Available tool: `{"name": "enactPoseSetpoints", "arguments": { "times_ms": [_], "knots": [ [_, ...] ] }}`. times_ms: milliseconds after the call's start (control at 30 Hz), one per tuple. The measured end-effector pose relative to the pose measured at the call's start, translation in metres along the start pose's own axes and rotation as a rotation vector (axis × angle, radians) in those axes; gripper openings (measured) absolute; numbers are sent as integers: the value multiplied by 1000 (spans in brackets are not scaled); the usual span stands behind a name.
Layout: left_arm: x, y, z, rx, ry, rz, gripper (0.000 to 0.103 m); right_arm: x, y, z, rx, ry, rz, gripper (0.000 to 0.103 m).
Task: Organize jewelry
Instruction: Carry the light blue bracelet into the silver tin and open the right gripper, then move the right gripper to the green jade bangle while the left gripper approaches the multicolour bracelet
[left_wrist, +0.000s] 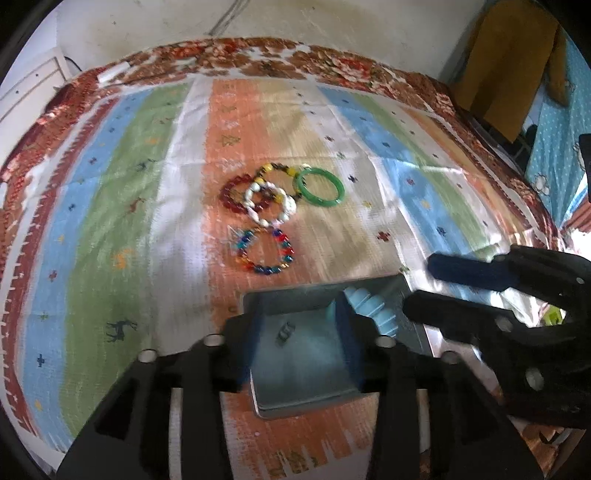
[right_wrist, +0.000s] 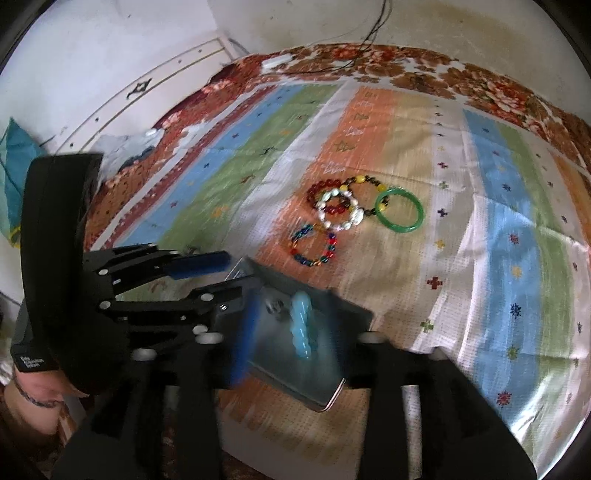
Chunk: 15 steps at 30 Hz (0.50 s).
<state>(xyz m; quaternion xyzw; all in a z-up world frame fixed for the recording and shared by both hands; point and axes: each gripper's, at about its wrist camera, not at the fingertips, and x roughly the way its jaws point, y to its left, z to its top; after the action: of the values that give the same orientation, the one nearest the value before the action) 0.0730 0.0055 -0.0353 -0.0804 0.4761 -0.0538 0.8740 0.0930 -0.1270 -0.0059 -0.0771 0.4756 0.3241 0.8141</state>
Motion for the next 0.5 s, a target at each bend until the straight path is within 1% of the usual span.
{"name": "enactPoseSetpoints", "arguments": {
  "times_ms": [67,233,333,433,500],
  "knots": [
    [1,3,1,-1,-2,27,42,0,-4,1,15,-3,-1,43],
    [4,12,5,-24,1,47,49,-1,-19,5,52,-13,-47,43],
    [7,17,10,-44,2,48,53,-1,-29,9,81,-27,-53,47],
    [11,21,13,-52,5,59,55,2,-36,14,96,-33,-75,54],
    [13,23,17,-56,7,66,57,4,-40,17,104,-34,-86,55]
  ]
}}
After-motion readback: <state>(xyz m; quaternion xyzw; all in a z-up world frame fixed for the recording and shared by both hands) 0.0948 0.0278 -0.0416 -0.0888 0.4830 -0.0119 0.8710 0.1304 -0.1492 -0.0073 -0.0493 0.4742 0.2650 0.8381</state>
